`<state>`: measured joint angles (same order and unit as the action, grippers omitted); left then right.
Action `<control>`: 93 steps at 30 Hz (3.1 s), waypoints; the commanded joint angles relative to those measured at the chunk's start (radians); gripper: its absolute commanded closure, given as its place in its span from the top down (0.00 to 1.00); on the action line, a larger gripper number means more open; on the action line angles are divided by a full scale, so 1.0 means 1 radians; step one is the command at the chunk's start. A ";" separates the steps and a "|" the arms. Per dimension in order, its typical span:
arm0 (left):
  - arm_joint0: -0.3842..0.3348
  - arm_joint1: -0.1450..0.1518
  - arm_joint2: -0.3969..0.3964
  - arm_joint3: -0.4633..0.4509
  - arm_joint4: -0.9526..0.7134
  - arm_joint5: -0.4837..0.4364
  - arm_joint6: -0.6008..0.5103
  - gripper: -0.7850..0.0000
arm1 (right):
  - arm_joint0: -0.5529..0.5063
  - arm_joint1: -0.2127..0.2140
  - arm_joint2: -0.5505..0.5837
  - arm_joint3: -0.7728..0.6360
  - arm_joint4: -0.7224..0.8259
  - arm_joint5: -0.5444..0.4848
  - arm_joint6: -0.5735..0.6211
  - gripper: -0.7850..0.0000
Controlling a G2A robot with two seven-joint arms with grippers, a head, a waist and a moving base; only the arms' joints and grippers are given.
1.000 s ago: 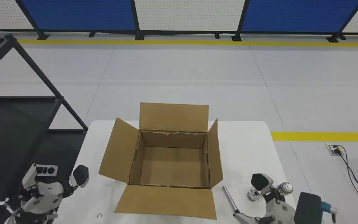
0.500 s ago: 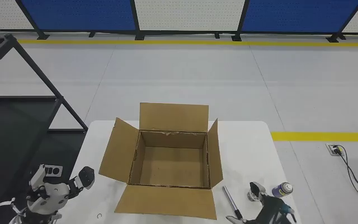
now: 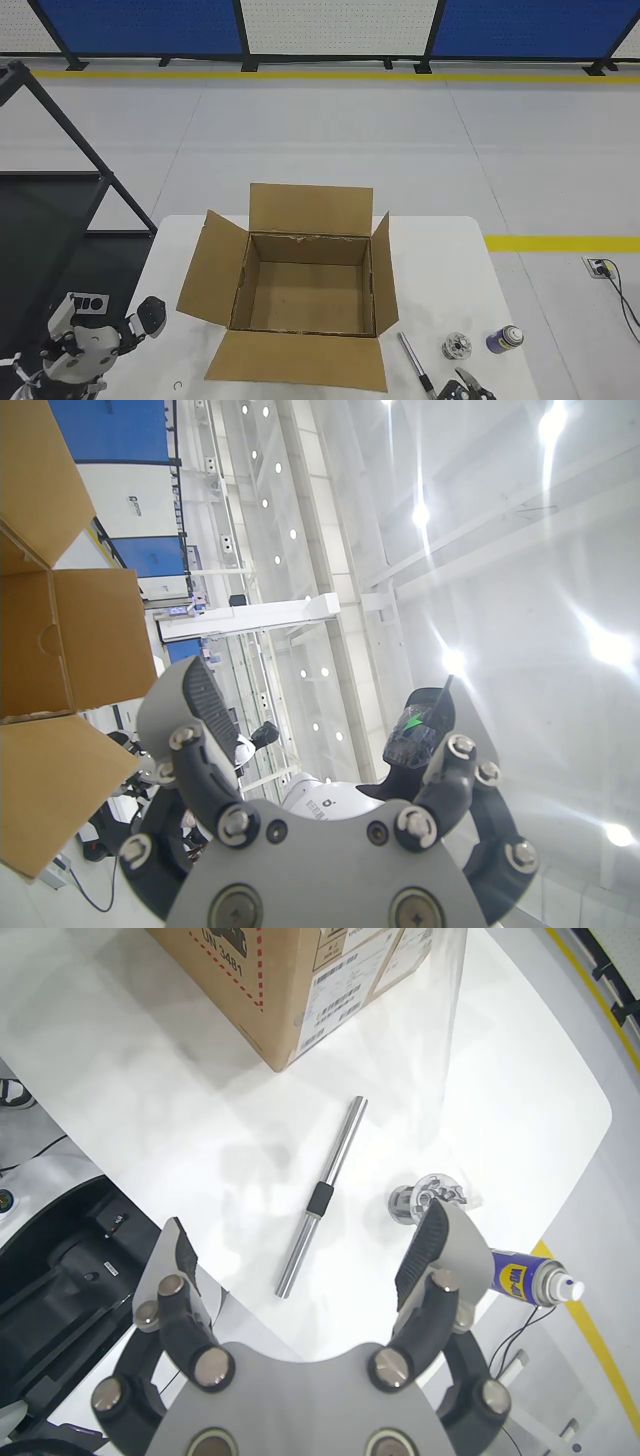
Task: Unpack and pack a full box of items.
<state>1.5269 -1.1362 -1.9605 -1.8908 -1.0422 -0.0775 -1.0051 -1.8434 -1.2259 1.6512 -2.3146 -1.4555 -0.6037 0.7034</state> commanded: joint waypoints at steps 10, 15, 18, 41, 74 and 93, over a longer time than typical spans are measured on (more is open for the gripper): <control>0.005 -0.004 0.003 -0.003 -0.041 -0.004 0.036 1.00 | 0.090 0.000 -0.104 0.067 -0.058 0.026 0.092 1.00; 0.010 -0.006 -0.005 0.010 -0.075 -0.007 0.052 1.00 | 0.232 -0.005 -0.181 0.191 -0.021 0.080 0.198 0.92; 0.010 -0.006 -0.005 0.010 -0.075 -0.007 0.052 1.00 | 0.286 -0.006 -0.197 0.248 -0.003 0.096 0.224 0.68; 0.010 -0.006 -0.005 0.010 -0.075 -0.007 0.052 1.00 | 0.364 0.006 -0.204 0.406 0.050 0.132 0.199 0.42; 0.010 -0.006 -0.005 0.010 -0.075 -0.007 0.052 1.00 | 0.202 0.038 -0.090 0.236 0.038 0.176 0.122 0.00; 0.010 -0.006 -0.005 0.010 -0.075 -0.007 0.052 1.00 | -0.169 0.050 0.232 -0.035 0.076 0.097 -0.430 0.00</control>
<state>1.5365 -1.1422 -1.9655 -1.8806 -1.1176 -0.0843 -0.9534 -2.0118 -1.1763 1.8833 -2.3499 -1.3797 -0.5068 0.2737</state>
